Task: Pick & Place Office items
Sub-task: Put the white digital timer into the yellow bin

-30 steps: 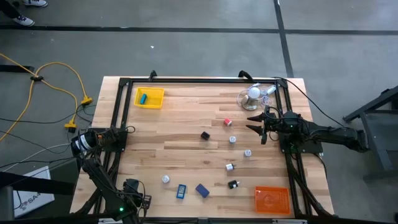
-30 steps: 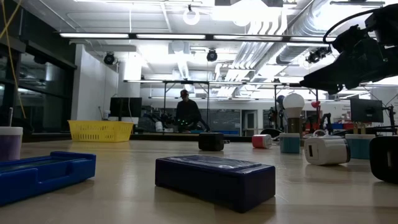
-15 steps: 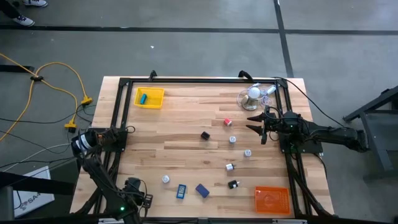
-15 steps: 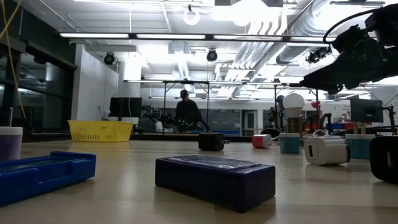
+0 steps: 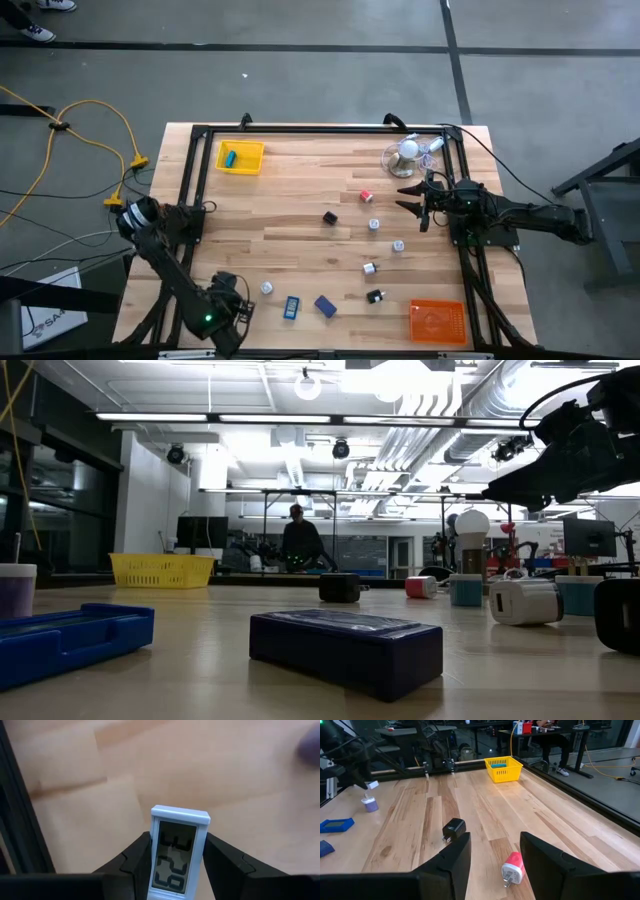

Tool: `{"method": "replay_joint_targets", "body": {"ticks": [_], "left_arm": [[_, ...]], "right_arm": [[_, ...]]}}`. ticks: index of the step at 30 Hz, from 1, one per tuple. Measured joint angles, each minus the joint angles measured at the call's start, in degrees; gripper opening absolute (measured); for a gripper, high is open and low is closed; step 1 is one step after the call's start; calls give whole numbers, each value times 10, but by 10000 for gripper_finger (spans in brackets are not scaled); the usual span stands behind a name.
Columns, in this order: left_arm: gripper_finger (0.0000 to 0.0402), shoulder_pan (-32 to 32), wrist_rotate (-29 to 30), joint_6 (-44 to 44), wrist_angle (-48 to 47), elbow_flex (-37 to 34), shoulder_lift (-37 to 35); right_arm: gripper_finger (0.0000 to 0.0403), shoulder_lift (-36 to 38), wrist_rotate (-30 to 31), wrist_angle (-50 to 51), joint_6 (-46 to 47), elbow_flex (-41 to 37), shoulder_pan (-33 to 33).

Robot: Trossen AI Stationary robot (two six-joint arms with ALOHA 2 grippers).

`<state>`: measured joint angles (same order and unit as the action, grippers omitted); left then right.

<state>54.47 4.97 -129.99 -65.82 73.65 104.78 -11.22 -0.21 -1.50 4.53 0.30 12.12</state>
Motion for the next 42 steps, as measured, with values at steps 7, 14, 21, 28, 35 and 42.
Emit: {"method": "replay_joint_targets", "body": {"ticks": [7, 14, 21, 28, 35, 42], "left_arm": [[145, -83, 3, 122, -40, 1, -37], [145, -215, 14, 305, -52, 1, -61], [145, -352, 14, 513, -32, 1, -64], [145, -447, 36, 674, 17, 1, -68], [145, -546, 44, 783, 30, 2, -99], [145, -662, 45, 849, 21, 2, -129]], "right_arm": [[158, 0, 0, 0, 0, 0, 0], [158, 0, 0, 0, 0, 0, 0], [158, 0, 0, 0, 0, 0, 0], [158, 0, 0, 0, 0, 0, 0], [158, 0, 0, 0, 0, 0, 0], [158, 0, 0, 0, 0, 0, 0]]}}
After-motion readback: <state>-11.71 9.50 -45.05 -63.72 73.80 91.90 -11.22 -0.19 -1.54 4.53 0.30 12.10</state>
